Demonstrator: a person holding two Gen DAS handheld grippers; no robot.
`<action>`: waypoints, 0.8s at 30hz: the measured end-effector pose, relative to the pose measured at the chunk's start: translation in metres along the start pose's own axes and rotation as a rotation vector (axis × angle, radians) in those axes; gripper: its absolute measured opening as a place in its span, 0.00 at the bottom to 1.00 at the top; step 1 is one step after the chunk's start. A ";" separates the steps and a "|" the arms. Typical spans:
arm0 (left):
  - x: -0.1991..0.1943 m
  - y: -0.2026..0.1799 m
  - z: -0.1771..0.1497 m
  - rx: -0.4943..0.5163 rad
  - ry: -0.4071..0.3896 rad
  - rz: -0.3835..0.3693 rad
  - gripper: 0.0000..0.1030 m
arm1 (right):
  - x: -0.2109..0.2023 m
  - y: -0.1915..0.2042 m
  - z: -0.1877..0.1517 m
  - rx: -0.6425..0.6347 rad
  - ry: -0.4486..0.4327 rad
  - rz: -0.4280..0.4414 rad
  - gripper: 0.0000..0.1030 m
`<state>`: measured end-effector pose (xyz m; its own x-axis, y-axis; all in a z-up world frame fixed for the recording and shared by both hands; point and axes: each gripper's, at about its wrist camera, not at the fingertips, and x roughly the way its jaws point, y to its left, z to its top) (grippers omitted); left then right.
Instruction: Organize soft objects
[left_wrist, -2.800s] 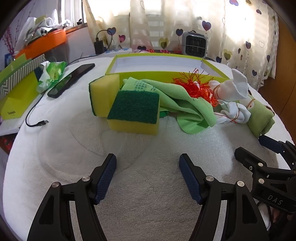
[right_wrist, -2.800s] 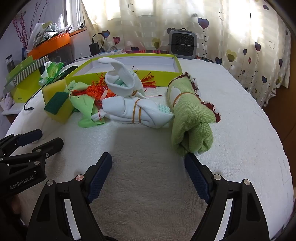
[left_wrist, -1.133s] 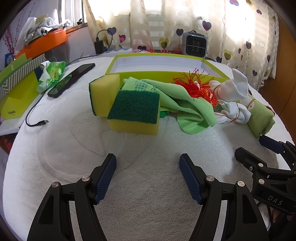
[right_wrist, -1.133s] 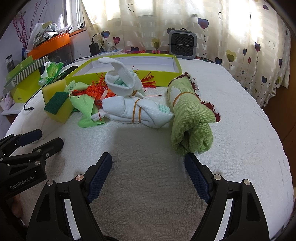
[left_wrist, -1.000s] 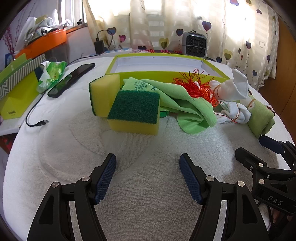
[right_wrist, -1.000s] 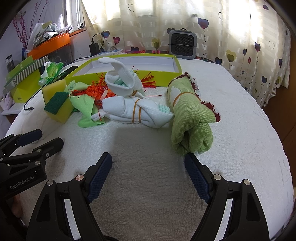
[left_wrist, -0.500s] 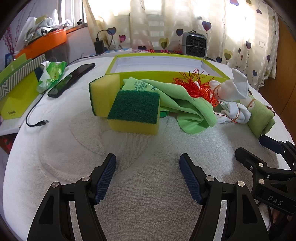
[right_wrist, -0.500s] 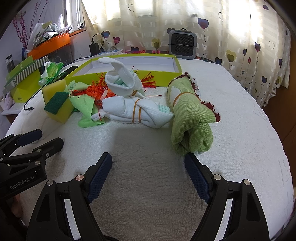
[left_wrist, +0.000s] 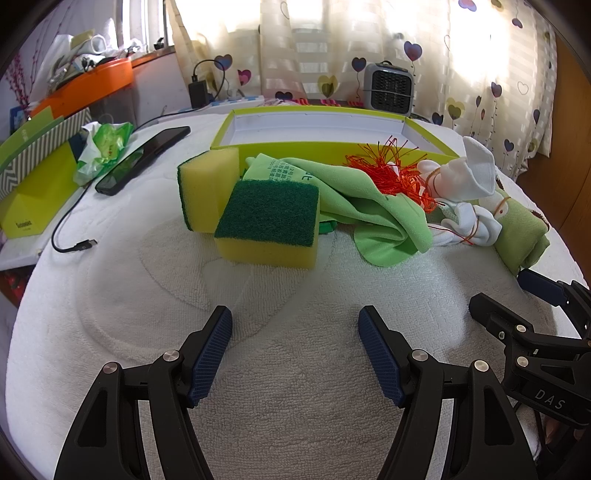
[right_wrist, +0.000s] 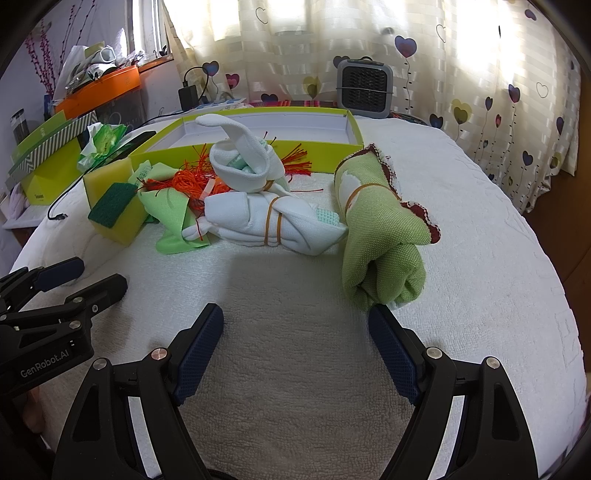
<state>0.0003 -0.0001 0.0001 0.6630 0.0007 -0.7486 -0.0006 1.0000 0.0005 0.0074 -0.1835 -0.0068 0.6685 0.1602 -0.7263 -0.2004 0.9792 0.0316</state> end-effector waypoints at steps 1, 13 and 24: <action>0.000 0.000 0.000 0.000 0.000 0.000 0.68 | 0.000 0.000 0.000 0.000 0.000 0.000 0.79; 0.000 0.004 0.000 0.012 0.003 -0.015 0.68 | 0.000 0.000 0.001 -0.002 0.000 0.003 0.79; -0.011 0.033 0.014 -0.022 -0.003 -0.087 0.68 | -0.028 -0.009 0.004 -0.044 -0.098 0.076 0.79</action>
<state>0.0038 0.0331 0.0176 0.6632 -0.0860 -0.7435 0.0408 0.9961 -0.0789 -0.0065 -0.1958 0.0161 0.7166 0.2468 -0.6523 -0.2826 0.9578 0.0520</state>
